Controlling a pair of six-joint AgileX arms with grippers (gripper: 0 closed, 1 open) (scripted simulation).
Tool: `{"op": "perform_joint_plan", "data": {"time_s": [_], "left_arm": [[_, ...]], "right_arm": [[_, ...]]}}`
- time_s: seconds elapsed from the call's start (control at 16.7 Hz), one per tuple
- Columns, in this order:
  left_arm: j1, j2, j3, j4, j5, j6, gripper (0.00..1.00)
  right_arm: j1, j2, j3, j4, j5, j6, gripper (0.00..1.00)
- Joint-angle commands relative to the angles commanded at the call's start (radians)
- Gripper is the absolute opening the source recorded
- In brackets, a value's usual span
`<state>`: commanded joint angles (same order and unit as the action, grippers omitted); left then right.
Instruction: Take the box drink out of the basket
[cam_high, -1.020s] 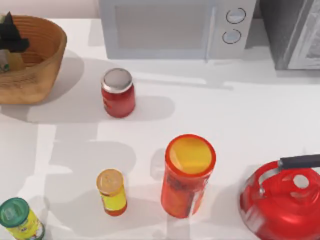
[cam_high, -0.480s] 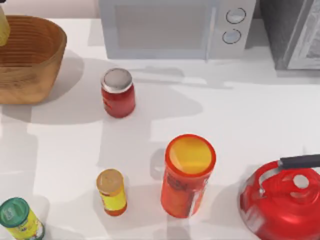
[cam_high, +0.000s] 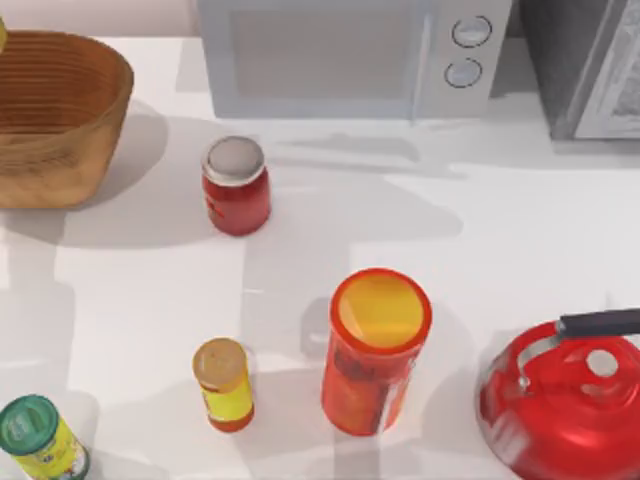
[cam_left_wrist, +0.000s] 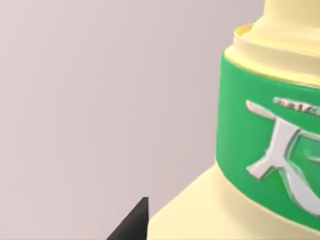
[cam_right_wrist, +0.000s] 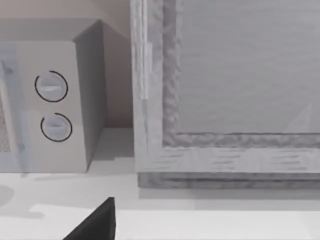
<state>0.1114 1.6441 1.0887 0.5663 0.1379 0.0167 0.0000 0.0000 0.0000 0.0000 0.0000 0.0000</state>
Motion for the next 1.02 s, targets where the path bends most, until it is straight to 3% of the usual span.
{"op": "perform_joint_plan", "data": {"time_s": [0.42,0.72,1.02], "left_arm": [[-0.013,-0.15,-0.066,0.004,-0.052,-0.015,0.0],[-0.043,-0.507,-0.222,-0.026,-0.129,-0.029,0.0],[-0.073,-0.939,-0.488,-0.157,-0.174,-0.032,0.0]], "right_arm": [[0.0,0.0,0.0,0.0,0.0,0.0,1.0],[0.0,0.0,0.0,0.0,0.0,0.0,1.0],[0.0,0.0,0.0,0.0,0.0,0.0,1.0]]}}
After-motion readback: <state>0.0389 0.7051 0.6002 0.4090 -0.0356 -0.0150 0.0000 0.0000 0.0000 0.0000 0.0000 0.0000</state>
